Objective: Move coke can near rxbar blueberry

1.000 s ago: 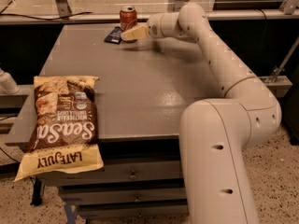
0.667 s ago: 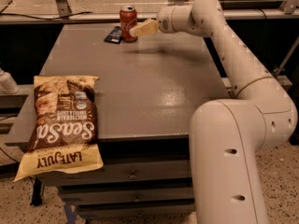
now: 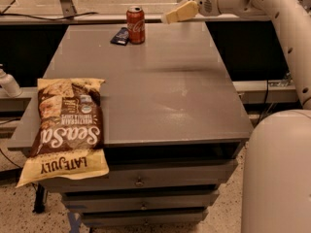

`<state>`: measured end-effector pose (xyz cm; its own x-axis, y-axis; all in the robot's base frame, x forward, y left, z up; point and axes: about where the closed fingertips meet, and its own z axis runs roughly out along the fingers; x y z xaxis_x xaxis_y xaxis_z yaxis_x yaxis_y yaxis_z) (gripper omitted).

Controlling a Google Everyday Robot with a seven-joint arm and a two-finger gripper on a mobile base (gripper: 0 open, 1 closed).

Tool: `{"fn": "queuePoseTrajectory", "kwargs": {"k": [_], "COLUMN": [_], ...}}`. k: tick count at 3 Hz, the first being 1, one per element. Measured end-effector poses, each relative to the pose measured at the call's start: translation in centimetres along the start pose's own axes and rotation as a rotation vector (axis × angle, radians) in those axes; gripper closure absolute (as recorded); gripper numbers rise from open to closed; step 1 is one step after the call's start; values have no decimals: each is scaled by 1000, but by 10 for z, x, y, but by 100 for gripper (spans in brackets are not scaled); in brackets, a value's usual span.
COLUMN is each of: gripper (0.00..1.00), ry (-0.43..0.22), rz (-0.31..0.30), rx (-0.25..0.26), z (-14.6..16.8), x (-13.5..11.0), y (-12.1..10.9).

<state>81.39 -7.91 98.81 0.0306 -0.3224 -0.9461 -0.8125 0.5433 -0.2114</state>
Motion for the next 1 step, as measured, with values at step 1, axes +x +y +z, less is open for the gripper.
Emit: {"fn": "queuePoseTrajectory", "kwargs": {"k": [1], "gripper": [0], "ry": [0], "rz": [0], "rx": [0], "z": [0], "x": [0], "y": [0]}}
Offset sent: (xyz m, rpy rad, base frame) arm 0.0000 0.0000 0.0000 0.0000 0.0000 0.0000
